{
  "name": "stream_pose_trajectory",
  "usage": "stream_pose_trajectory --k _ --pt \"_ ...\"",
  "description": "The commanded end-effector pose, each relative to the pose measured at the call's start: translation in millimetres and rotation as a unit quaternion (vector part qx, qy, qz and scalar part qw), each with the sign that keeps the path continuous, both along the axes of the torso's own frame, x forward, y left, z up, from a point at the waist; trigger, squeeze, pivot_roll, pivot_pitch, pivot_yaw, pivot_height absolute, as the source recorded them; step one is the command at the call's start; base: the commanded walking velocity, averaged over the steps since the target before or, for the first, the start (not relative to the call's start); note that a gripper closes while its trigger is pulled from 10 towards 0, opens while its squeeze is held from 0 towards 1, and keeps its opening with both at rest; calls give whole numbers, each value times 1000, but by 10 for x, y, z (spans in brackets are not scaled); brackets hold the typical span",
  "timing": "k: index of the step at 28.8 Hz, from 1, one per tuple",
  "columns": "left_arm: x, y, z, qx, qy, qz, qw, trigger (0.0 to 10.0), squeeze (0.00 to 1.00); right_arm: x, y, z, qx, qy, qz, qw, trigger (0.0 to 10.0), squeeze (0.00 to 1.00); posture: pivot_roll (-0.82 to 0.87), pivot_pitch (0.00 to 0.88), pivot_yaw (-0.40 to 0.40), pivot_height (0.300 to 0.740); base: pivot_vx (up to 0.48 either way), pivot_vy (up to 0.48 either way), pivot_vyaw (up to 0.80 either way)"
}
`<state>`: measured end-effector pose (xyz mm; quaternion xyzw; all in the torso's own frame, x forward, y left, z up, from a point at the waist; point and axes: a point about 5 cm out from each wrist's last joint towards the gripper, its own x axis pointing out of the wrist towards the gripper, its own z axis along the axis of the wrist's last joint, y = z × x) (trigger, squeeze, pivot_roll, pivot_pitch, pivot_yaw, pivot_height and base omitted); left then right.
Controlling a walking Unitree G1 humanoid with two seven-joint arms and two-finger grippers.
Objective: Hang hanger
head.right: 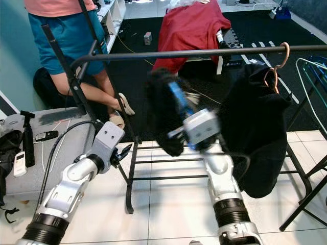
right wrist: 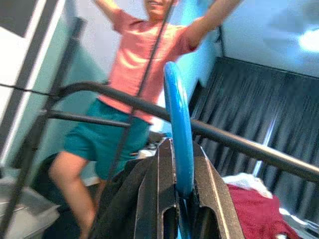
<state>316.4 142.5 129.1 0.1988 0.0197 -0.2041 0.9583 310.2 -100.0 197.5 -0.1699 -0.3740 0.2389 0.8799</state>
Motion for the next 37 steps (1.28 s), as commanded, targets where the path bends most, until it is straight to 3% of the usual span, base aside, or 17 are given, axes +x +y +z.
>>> stream_pose_trajectory --k 1,4,7,10,12,18,19,20,21,22,25,27,29,34,36,37 --pt "-24 -25 -55 9 9 -11 1000 10000 0 -35 6 39 14 -16 6 1000 10000 0 -82 109 50 740 0 0 0" --pt "-31 -42 -73 9 15 -19 1000 10000 0 -32 18 44 20 -12 8 1000 10000 0 -85 109 52 740 0 0 0" --pt "-57 -220 -116 -3 45 -63 997 10000 0 13 86 128 32 -21 8 999 10000 0 -83 109 50 740 0 0 0" --pt "-44 -280 -118 -5 52 -69 996 10000 0 50 82 157 38 -24 -4 999 10000 0 -81 108 48 740 0 0 0" --pt "-44 -280 -118 -5 52 -69 996 10000 0 50 82 157 38 -24 -4 999 10000 0 -81 108 48 740 0 0 0" --pt "56 -479 -60 -59 61 -37 996 10000 0 256 -24 256 109 5 -66 992 10000 0 -85 112 49 740 0 0 0" --pt "72 -619 -22 -78 64 -50 994 10000 0 324 -47 271 130 21 -84 988 10000 0 -81 119 41 740 0 0 0" --pt "72 -619 -22 -78 64 -50 994 10000 0 324 -47 271 130 21 -84 988 10000 0 -81 119 41 740 0 0 0" --pt "85 -762 19 -96 67 -71 991 10000 0 369 -57 284 141 31 -94 985 10000 0 -79 120 38 740 0 0 0" --pt "85 -762 19 -96 67 -71 991 10000 0 369 -57 284 141 31 -94 985 10000 0 -79 120 38 740 0 0 0" --pt "117 -1007 57 -110 73 -110 985 10000 0 406 -49 338 162 39 -99 981 10000 0 -84 121 38 740 0 0 0" --pt "117 -1007 57 -110 73 -110 985 10000 0 406 -49 338 162 39 -99 981 10000 0 -84 121 38 740 0 0 0" --pt "173 -1112 16 -97 74 -108 987 10000 0 400 -14 405 187 43 -91 977 10000 0 -90 127 46 740 0 0 0" --pt "224 -1109 -24 -88 71 -76 991 10000 0 394 25 439 214 52 -78 972 10000 0 -91 128 46 740 0 0 0" --pt "248 -1081 -38 -82 66 -61 993 10000 0 396 72 440 229 67 -58 969 10000 0 -91 129 47 740 0 0 0" --pt "280 -1027 -44 -86 62 -42 993 10000 0 398 185 438 244 97 -13 965 10000 0 -91 129 47 740 0 0 0"
